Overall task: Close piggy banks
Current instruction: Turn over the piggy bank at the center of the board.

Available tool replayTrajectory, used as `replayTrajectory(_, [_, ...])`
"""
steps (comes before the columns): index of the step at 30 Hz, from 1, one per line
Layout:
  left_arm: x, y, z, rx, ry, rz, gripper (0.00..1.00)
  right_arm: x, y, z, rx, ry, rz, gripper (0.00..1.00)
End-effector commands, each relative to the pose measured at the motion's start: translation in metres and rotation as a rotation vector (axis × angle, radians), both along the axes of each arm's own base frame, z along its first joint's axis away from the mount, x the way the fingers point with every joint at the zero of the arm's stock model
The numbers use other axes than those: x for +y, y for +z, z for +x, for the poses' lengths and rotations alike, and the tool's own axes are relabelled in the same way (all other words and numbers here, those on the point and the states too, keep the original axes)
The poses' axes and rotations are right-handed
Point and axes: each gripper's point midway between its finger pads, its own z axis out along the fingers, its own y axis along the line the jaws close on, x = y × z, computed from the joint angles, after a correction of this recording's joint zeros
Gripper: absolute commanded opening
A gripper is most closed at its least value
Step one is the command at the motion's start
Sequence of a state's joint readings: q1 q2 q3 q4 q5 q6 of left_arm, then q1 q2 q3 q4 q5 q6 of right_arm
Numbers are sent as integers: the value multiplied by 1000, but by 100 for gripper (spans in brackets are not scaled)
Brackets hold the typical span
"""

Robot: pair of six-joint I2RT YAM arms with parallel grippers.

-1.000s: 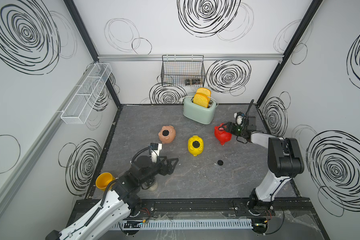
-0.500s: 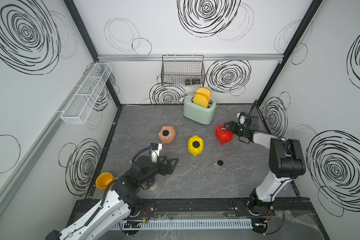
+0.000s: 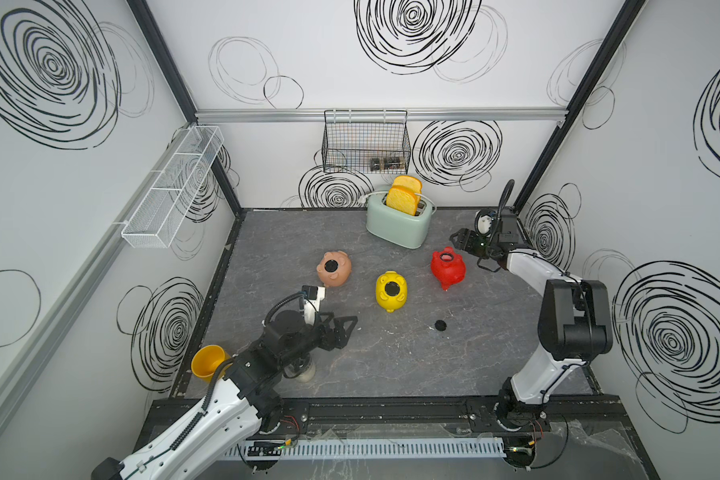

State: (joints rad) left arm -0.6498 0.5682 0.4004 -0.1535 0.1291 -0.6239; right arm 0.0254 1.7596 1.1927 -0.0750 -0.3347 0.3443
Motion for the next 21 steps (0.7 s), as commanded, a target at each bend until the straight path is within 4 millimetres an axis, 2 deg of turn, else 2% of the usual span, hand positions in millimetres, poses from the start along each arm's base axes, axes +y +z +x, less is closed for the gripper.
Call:
replayTrajectory(1, [-5, 20, 7, -55, 0, -32, 94, 4, -20, -7, 83, 16, -65, 74])
replayTrajectory(8, [-4, 22, 8, -64, 5, -26, 94, 10, -14, -10, 70, 35, -156, 85])
replayTrajectory(16, [-3, 21, 7, -62, 7, -21, 94, 18, -15, -26, 118, 75, -267, 93])
replayTrajectory(19, [-3, 19, 7, -59, 6, -19, 94, 21, -18, -31, 137, 93, -313, 100])
replayTrajectory(21, [-3, 19, 7, -58, 5, -20, 94, 25, -17, -33, 144, 105, -329, 98])
